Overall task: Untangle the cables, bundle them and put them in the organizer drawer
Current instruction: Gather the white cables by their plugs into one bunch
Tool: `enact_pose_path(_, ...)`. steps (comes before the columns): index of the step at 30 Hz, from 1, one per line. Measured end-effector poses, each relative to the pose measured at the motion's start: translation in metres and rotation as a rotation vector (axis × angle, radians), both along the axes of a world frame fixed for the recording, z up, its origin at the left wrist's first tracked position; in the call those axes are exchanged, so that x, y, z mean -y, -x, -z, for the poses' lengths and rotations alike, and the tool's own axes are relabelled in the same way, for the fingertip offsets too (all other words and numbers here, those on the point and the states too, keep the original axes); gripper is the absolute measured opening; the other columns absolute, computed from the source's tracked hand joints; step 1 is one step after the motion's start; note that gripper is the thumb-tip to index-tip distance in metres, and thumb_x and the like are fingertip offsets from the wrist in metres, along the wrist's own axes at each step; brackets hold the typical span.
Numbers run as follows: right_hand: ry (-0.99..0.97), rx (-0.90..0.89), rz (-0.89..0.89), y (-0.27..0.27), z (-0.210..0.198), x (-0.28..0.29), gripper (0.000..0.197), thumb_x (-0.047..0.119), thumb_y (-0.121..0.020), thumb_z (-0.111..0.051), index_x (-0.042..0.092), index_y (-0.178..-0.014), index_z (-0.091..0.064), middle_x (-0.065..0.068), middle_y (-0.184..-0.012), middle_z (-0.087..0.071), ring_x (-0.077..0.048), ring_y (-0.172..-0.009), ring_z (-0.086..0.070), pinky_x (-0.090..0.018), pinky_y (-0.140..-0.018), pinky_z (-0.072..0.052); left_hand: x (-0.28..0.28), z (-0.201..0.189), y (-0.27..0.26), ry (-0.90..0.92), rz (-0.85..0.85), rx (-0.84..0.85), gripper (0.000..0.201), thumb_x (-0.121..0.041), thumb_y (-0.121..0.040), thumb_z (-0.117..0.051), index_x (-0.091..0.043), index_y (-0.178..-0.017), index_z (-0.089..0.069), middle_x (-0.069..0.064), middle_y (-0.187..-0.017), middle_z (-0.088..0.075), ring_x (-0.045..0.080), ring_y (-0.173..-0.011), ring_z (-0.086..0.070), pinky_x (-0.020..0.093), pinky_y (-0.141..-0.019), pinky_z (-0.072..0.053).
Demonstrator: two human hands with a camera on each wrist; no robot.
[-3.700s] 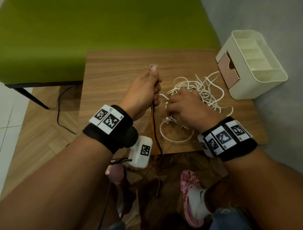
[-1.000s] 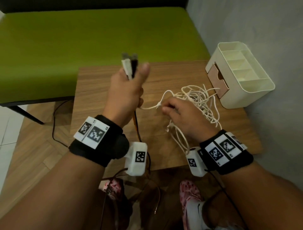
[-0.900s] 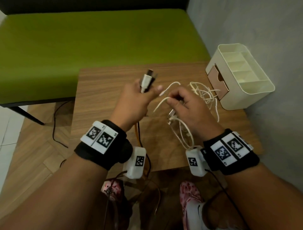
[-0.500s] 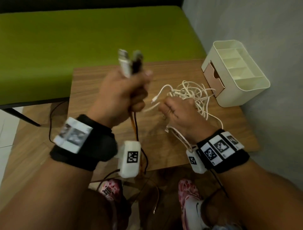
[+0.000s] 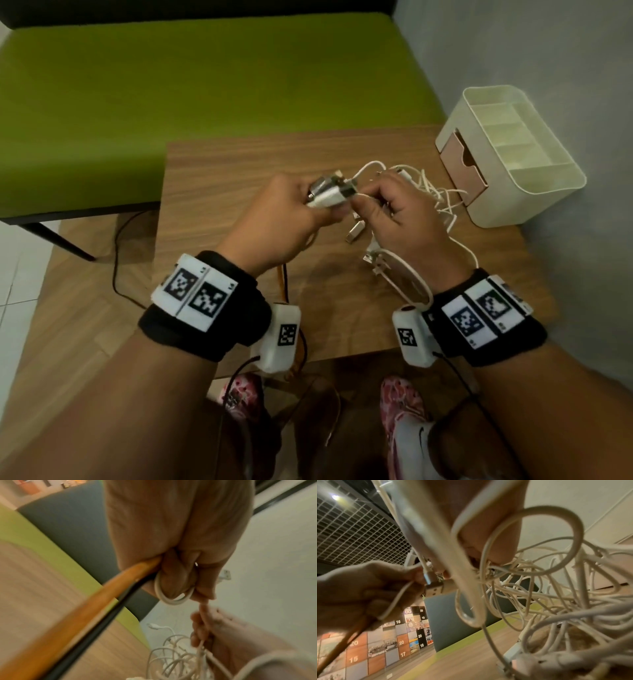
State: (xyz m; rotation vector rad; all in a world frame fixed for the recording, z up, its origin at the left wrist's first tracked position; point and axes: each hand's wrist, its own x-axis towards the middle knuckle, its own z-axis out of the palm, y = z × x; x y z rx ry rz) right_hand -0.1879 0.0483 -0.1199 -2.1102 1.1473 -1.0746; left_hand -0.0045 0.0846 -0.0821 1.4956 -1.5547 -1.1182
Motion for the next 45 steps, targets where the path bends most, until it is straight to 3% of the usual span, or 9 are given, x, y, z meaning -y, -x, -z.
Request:
enact_pose_path(5,-0.093,-0.351,-0.031,0.002,0.013,0.002,0.015,0.047,-0.095,-0.040,0.038,-0.090,-0.050,0.027,-0.079,-0.047,0.003,-0.085,-0.044,-0.037,-0.087,-0.020,0.002,-0.017,-0.010,0.036,-0.169,-0.667,0.023,-0.014,-0.094,-0.058,-0.017,-0.071,-0.058,-0.006,-0.054,-0.038,0.006,-0.040,-0.024,0.020,-0.040,-0.020)
enact_pose_path(10,-0.066,-0.207,0.052,0.007,0.009,0.006,0.028,0.040,-0.098,-0.045,0.020,-0.094,-0.065,0.019,-0.079,-0.054,-0.006,-0.084,-0.052,-0.058,-0.093,-0.036,0.005,-0.003,-0.021,0.003,-0.323,-0.237,0.017,-0.020,-0.098,-0.058,-0.014,-0.083,-0.064,-0.011,-0.049,-0.035,0.007,-0.042,-0.029,0.026,-0.047,-0.023)
enact_pose_path(15,0.102,-0.425,0.214,0.010,0.011,0.005,0.032,0.045,-0.094,-0.048,0.028,-0.099,-0.074,0.016,-0.093,-0.059,-0.020,-0.104,-0.049,-0.042,-0.079,-0.025,0.006,-0.007,-0.019,0.498,-0.520,-0.168,0.007,-0.025,-0.094,-0.064,-0.030,-0.090,-0.067,-0.008,-0.081,-0.061,0.005,-0.076,-0.055,0.025,-0.069,-0.046)
enact_pose_path(19,0.248,-0.481,0.228,0.002,0.021,0.003,0.019,0.039,-0.090,-0.059,0.029,-0.090,-0.076,0.008,-0.085,-0.061,-0.030,-0.097,-0.053,-0.037,-0.076,-0.015,-0.001,-0.006,0.003,0.503,-0.308,-0.112,0.015,-0.018,-0.094,-0.064,-0.033,-0.095,-0.068,-0.017,-0.080,-0.066,0.001,-0.074,-0.057,0.022,-0.066,-0.046)
enact_pose_path(24,0.169,-0.306,0.069,-0.002,0.012,0.002,0.033,0.040,-0.094,-0.048,0.022,-0.101,-0.075,0.005,-0.094,-0.063,-0.024,-0.094,-0.048,-0.057,-0.078,-0.042,0.007,0.019,0.015,0.344,-0.071,0.131,0.022,-0.024,-0.088,-0.065,-0.031,-0.108,-0.069,-0.009,-0.094,-0.075,0.008,-0.086,-0.068,0.039,-0.075,-0.055)
enact_pose_path(27,0.223,-0.218,0.056,-0.002,0.003,0.000,0.018,0.028,-0.094,-0.056,0.018,-0.089,-0.070,0.014,-0.085,-0.052,-0.018,-0.086,-0.044,-0.055,-0.070,-0.041,0.010,0.020,0.009,0.248,-0.024,0.185,0.009,-0.024,-0.091,-0.065,-0.019,-0.093,-0.072,-0.006,-0.074,-0.068,0.004,-0.063,-0.056,0.031,-0.060,-0.045)
enact_pose_path(33,0.294,-0.169,0.058,0.002,-0.002,-0.002,0.021,0.035,-0.096,-0.056,0.019,-0.095,-0.071,0.018,-0.088,-0.049,-0.011,-0.090,-0.043,-0.053,-0.070,-0.040,0.007,0.002,0.007,0.089,0.025,0.019,0.027,-0.027,-0.094,-0.064,-0.019,-0.068,-0.061,-0.010,-0.049,-0.051,0.009,-0.042,-0.041,0.025,-0.044,-0.033)
enact_pose_path(38,-0.059,-0.474,0.174,0.013,0.009,0.011,0.029,0.049,-0.096,-0.050,0.023,-0.098,-0.062,0.015,-0.102,-0.045,-0.018,-0.111,-0.046,-0.045,-0.089,-0.029,0.007,-0.016,-0.007,0.052,-0.196,-0.689,0.035,-0.018,-0.097,-0.057,-0.024,-0.062,-0.061,-0.006,-0.060,-0.052,0.008,-0.049,-0.040,0.023,-0.044,-0.022)
enact_pose_path(45,-0.169,-0.354,0.138,0.024,-0.032,0.006,0.040,0.054,-0.086,-0.063,0.031,-0.119,-0.062,0.013,-0.127,-0.052,-0.010,-0.123,-0.047,-0.047,-0.106,-0.033,0.010,0.000,-0.015,0.022,-0.249,-0.284,0.037,-0.024,-0.099,-0.058,-0.015,-0.063,-0.060,0.001,-0.056,-0.043,0.015,-0.049,-0.036,0.026,-0.043,-0.026)
